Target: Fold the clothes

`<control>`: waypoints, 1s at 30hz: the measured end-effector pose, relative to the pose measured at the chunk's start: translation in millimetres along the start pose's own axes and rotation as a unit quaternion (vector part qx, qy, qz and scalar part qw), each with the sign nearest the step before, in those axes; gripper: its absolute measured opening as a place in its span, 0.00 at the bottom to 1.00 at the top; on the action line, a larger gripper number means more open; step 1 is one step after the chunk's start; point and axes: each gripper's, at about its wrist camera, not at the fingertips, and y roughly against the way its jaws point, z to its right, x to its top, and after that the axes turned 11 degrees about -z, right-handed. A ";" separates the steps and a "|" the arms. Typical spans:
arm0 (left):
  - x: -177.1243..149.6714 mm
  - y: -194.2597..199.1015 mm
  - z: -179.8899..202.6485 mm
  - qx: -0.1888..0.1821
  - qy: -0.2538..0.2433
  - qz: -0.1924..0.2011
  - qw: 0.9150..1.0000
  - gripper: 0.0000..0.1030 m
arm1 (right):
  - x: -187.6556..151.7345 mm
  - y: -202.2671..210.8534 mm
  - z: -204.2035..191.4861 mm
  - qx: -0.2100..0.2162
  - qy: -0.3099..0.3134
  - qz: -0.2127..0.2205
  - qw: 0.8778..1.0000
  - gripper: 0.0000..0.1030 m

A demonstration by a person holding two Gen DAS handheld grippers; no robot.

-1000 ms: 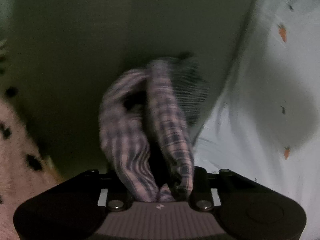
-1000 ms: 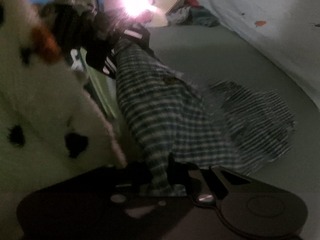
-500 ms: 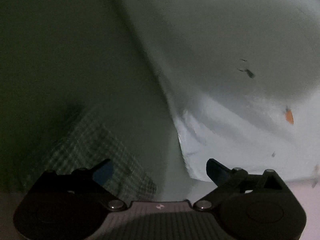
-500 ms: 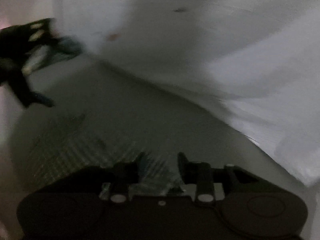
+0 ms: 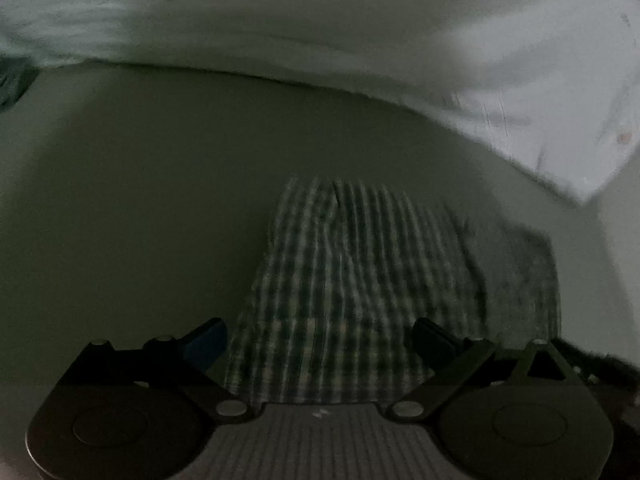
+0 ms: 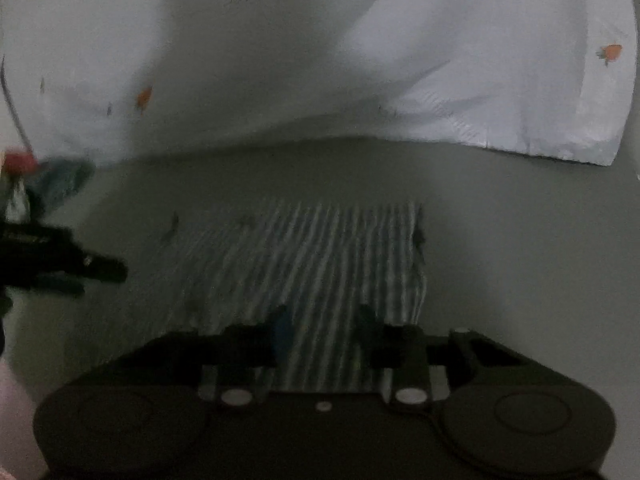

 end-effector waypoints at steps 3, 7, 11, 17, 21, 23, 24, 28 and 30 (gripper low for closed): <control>19.8 -26.2 -7.6 -0.036 0.031 -0.036 0.998 0.96 | -14.1 -16.2 14.4 -0.010 -0.029 -0.029 0.999 0.30; 32.6 -27.1 -25.6 -0.063 0.082 -0.034 0.994 0.96 | -10.1 -9.3 33.9 -0.023 -0.062 -0.028 0.997 0.33; 41.9 -22.2 -34.4 -0.066 0.076 -0.022 0.995 0.97 | -10.6 2.3 65.1 0.006 -0.125 -0.012 0.992 0.48; 49.0 -29.2 -47.8 -0.125 0.054 -0.053 0.989 0.99 | 0.7 -27.0 83.2 0.096 -0.163 -0.036 0.981 0.55; 47.7 -30.2 -41.0 -0.154 0.017 -0.062 0.986 1.00 | 8.2 -47.5 91.1 0.136 -0.187 -0.042 0.972 0.68; 48.3 -31.3 -35.1 -0.154 0.002 -0.058 0.986 1.00 | 8.7 -52.3 94.0 0.152 -0.206 -0.038 0.966 0.73; 52.3 -35.8 -31.0 -0.163 -0.002 -0.058 0.985 1.00 | 10.0 -54.5 95.0 0.161 -0.216 -0.038 0.962 0.74; 65.6 -53.7 -26.2 -0.223 0.013 -0.064 0.973 1.00 | 26.0 -70.0 87.5 0.210 -0.222 -0.059 0.950 0.66; 66.2 -60.4 -24.0 -0.258 0.031 -0.068 0.963 1.00 | 31.7 -75.7 73.0 0.211 -0.204 -0.067 0.954 0.68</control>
